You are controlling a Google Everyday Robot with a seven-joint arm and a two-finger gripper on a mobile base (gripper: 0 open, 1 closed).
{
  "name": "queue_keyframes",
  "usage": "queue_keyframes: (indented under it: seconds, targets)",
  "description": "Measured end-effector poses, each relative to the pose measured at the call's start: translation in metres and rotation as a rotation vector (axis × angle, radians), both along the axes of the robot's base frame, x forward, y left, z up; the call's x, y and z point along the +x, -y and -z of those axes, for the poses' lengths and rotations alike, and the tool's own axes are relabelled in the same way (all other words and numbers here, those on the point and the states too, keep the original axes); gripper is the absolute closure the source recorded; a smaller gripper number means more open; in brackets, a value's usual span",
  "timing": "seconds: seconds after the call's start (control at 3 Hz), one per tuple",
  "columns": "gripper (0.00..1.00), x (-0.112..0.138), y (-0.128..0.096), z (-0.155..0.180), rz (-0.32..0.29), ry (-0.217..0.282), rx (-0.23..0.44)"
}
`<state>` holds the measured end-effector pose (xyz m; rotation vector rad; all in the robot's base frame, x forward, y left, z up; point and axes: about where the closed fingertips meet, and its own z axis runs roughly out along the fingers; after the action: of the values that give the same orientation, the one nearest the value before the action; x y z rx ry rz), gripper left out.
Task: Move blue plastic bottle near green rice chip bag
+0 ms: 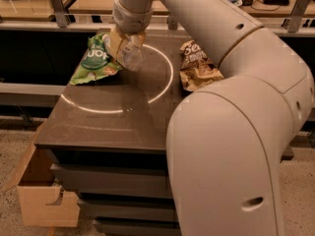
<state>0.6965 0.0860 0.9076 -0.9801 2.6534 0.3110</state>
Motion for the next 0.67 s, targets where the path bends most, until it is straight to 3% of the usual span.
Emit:
queue_keyframes:
  seconds: [0.33, 0.67]
  targets:
    - [0.29, 0.007, 0.008, 0.007, -0.001, -0.005, 0.011]
    - [0.0, 0.008, 0.014, -0.004, 0.004, 0.003, 0.042]
